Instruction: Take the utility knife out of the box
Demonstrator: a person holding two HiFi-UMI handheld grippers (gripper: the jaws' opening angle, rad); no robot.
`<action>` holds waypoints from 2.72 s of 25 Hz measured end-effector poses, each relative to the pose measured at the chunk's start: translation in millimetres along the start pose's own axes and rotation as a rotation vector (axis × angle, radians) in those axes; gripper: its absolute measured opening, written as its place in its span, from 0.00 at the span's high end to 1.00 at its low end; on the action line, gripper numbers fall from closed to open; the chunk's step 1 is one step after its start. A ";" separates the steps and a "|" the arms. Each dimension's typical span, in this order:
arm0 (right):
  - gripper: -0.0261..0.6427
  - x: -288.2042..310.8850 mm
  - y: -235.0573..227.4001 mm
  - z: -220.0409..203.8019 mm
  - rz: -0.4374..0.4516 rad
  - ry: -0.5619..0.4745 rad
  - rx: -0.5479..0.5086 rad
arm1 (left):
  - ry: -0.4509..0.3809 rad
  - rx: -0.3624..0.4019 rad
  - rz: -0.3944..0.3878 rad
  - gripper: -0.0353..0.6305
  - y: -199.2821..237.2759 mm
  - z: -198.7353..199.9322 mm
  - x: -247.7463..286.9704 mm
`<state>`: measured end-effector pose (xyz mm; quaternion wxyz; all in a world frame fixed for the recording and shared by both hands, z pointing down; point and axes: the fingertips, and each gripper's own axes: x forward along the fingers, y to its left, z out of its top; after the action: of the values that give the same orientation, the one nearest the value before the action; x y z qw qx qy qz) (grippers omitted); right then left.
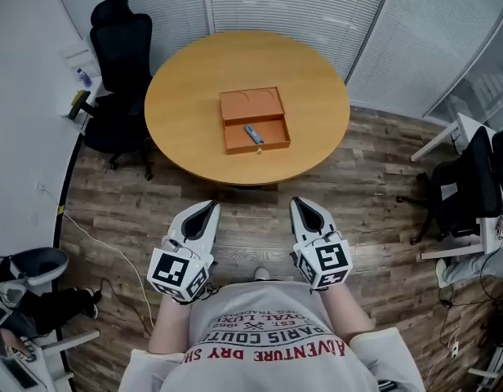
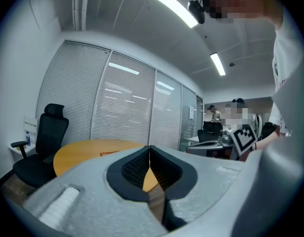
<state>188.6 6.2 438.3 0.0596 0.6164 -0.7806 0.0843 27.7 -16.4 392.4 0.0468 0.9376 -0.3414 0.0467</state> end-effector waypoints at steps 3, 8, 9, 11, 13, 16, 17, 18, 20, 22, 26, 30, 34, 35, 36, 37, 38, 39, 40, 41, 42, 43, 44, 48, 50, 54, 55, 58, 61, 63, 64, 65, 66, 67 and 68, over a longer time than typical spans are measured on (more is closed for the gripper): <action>0.95 9.7 -21.5 1.1 0.014 0.003 0.007 | 0.010 -0.010 0.007 0.93 -6.6 -1.0 21.1; 0.95 25.7 -45.7 -2.0 0.007 0.015 0.037 | 0.034 0.008 0.001 0.93 -8.9 -1.5 41.4; 0.95 29.0 -47.6 -3.2 0.008 0.019 0.040 | 0.036 0.006 0.007 0.93 -5.5 -2.2 43.8; 0.95 37.2 -51.2 -6.3 0.010 0.029 0.040 | 0.039 0.000 0.019 0.93 2.8 -4.8 49.8; 0.95 48.4 -55.2 -8.8 0.008 0.045 0.039 | 0.043 -0.007 0.022 0.93 12.0 -8.0 57.8; 0.95 69.8 -58.0 -8.9 0.002 0.063 0.034 | 0.052 -0.017 0.014 0.93 32.2 -12.0 72.6; 0.95 78.6 -58.3 -7.6 -0.001 0.066 0.030 | 0.052 -0.020 0.010 0.93 41.4 -12.3 78.4; 0.95 88.4 -58.9 -5.8 -0.007 0.069 0.027 | 0.052 -0.023 0.005 0.93 51.5 -11.9 84.7; 0.95 110.3 -60.5 -1.2 -0.021 0.075 0.026 | 0.052 -0.023 -0.008 0.93 73.1 -9.0 98.5; 0.95 132.8 -62.4 3.7 -0.033 0.082 0.024 | 0.049 -0.020 -0.022 0.93 94.7 -4.0 113.0; 0.95 172.4 -70.3 14.0 -0.065 0.086 0.025 | 0.040 -0.015 -0.051 0.93 131.9 6.1 142.5; 0.95 209.2 -72.6 22.8 -0.082 0.094 0.022 | 0.036 -0.017 -0.074 0.93 168.3 12.4 165.4; 0.95 244.2 -76.0 24.2 -0.092 0.110 0.015 | 0.047 -0.017 -0.085 0.93 200.7 9.3 183.6; 0.95 251.9 -76.9 25.1 -0.092 0.114 0.012 | 0.050 -0.015 -0.088 0.93 207.1 8.7 187.0; 0.95 259.1 -77.5 25.6 -0.090 0.120 0.008 | 0.053 -0.014 -0.089 0.93 212.9 8.3 189.4; 0.95 265.9 -77.2 25.5 -0.084 0.129 0.006 | 0.055 -0.015 -0.087 0.93 218.8 7.9 190.9; 0.95 272.4 -76.0 24.7 -0.074 0.140 0.005 | 0.056 -0.018 -0.081 0.93 224.9 7.4 191.9; 0.95 278.6 -74.5 23.3 -0.061 0.154 0.003 | 0.058 -0.023 -0.072 0.93 230.7 6.6 192.7; 0.95 284.4 -73.3 21.4 -0.048 0.168 0.001 | 0.060 -0.029 -0.062 0.93 235.5 5.5 193.9; 0.95 289.7 -72.9 19.0 -0.035 0.184 -0.001 | 0.064 -0.034 -0.053 0.93 239.0 4.1 195.6; 0.95 294.8 -73.3 15.9 -0.023 0.201 -0.003 | 0.069 -0.037 -0.044 0.93 241.4 2.2 197.7; 0.95 299.6 -74.1 12.1 -0.010 0.220 -0.005 | 0.076 -0.040 -0.036 0.93 242.9 -0.2 200.0; 0.95 304.0 -75.2 7.3 0.005 0.241 -0.005 | 0.085 -0.043 -0.026 0.93 243.8 -3.2 202.1; 0.95 316.6 -82.1 -21.4 0.064 0.344 -0.010 | 0.120 -0.072 0.022 0.93 245.1 -19.3 209.5; 0.95 322.1 -86.1 -37.2 0.095 0.403 -0.022 | 0.132 -0.089 0.049 0.93 245.5 -26.8 213.1; 0.95 338.1 -92.8 -70.1 0.149 0.516 -0.048 | 0.173 -0.109 0.081 0.93 246.1 -46.3 220.9; 0.95 341.5 -94.3 -79.4 0.158 0.544 -0.054 | 0.185 -0.114 0.087 0.93 245.5 -51.6 221.4; 0.90 351.0 -96.9 -106.4 0.194 0.626 -0.074 | 0.214 -0.134 0.108 0.93 244.7 -65.1 222.4; 0.84 360.7 -94.5 -130.6 0.240 0.711 -0.109 | 0.237 -0.152 0.130 0.93 249.4 -75.8 220.9; 0.82 367.1 -93.2 -142.6 0.261 0.750 -0.137 | 0.248 -0.159 0.145 0.93 253.1 -81.1 219.1; 0.81 369.9 -92.3 -147.8 0.270 0.768 -0.146 | 0.252 -0.164 0.153 0.93 255.1 -83.4 218.1; 0.79 372.0 -91.0 -153.0 0.280 0.789 -0.152 | 0.256 -0.171 0.162 0.93 256.9 -85.6 216.9; 0.77 373.5 -89.7 -158.1 0.293 0.811 -0.158 | 0.258 -0.182 0.171 0.93 258.3 -87.5 215.5; 0.75 375.2 -88.8 -162.8 0.305 0.830 -0.168 | 0.259 -0.196 0.180 0.93 259.4 -89.2 214.2; 0.74 377.4 -88.7 -167.0 0.314 0.844 -0.181 | 0.261 -0.210 0.188 0.93 260.4 -90.8 213.0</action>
<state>185.2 -339.0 681.2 0.4127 0.3947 -0.7761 0.2675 17.3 -339.5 522.4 0.1834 0.8775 -0.4216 0.1360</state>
